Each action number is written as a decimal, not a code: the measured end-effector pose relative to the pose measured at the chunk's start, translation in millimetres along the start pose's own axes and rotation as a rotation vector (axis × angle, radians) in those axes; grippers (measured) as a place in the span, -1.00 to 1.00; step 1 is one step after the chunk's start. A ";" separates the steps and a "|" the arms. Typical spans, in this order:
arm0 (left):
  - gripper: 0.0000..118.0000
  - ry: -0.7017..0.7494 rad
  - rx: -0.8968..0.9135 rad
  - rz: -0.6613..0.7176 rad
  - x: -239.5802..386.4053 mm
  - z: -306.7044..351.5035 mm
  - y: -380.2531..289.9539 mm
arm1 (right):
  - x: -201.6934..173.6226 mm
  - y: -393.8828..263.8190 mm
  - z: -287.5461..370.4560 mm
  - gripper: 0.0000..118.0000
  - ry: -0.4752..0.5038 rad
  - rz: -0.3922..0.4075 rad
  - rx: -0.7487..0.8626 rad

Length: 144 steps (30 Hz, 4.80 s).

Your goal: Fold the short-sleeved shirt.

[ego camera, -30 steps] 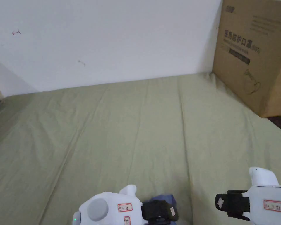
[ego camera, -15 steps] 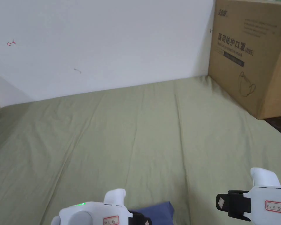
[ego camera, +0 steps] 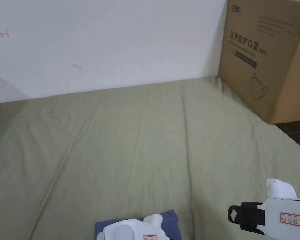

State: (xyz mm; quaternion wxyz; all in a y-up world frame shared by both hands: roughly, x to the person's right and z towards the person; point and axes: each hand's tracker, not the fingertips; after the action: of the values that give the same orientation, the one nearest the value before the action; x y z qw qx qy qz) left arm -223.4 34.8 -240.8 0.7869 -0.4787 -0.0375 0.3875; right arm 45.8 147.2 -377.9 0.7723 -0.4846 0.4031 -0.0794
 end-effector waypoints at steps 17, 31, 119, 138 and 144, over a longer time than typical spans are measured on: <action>-0.98 0.269 0.630 -0.161 -3.4 222.6 -48.3 | -26.0 -0.9 18.9 -1.00 0.013 0.065 0.064; -0.98 0.310 0.674 0.127 -86.4 268.8 -121.2 | -59.5 -33.0 -114.4 -1.00 0.275 0.066 -0.305; 0.36 0.814 0.321 -0.041 -204.5 389.4 -26.5 | -91.1 -23.3 -37.3 -1.00 0.350 0.175 -0.216; -0.95 0.665 1.244 -0.426 117.4 296.2 -40.1 | -177.7 51.4 78.0 -1.00 0.087 0.388 0.537; -0.92 0.814 1.417 -0.460 142.9 289.6 -58.3 | -189.3 41.4 89.8 -1.00 -0.020 0.496 0.790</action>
State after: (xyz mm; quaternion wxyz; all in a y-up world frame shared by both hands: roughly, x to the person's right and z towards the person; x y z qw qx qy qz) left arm -214.8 322.8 -83.7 0.9123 0.0447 0.4037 -0.0525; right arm -27.9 327.2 -289.8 0.8971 -0.0432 0.4384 -0.0349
